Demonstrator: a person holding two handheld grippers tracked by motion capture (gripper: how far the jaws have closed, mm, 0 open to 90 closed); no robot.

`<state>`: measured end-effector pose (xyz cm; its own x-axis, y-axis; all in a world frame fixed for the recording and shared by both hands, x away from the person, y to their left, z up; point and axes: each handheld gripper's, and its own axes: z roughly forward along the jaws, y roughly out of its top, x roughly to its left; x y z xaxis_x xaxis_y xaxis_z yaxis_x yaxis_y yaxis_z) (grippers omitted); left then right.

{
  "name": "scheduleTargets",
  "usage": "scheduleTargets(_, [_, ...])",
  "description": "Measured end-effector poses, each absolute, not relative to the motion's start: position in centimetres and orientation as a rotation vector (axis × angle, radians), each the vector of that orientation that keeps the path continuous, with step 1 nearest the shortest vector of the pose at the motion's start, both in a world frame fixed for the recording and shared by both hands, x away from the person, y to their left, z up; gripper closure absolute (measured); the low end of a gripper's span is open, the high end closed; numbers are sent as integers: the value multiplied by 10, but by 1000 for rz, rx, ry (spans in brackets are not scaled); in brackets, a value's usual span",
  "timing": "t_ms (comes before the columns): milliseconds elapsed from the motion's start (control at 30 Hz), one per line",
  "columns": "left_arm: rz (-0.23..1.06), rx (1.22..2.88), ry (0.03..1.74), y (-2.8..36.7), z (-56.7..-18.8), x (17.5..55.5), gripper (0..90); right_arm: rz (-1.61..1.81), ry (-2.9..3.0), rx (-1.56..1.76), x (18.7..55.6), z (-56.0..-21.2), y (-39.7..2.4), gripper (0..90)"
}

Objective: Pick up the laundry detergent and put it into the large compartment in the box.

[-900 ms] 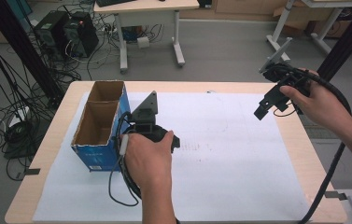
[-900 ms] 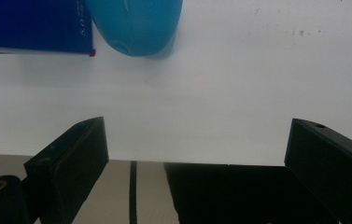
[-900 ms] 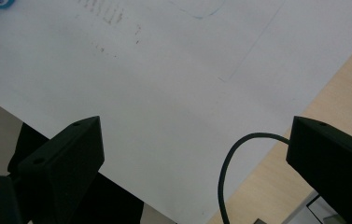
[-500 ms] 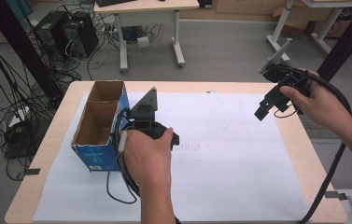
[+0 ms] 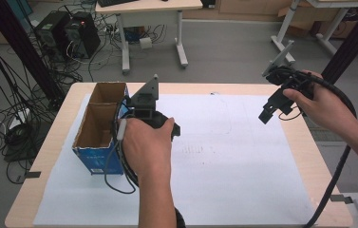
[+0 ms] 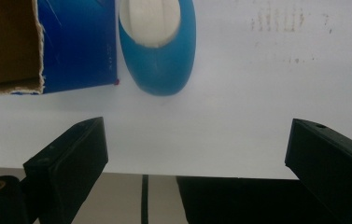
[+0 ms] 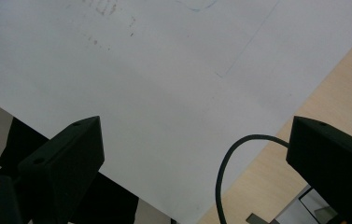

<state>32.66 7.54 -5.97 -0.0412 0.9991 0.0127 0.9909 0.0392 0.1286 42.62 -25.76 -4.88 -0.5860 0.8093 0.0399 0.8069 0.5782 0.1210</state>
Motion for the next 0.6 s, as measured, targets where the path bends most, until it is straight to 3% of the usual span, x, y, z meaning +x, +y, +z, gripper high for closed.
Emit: scheduleTargets(600, [200, 2074, 2206, 95, -55, 356, 58, 200, 2783, 1398, 438, -43, -256, 41])
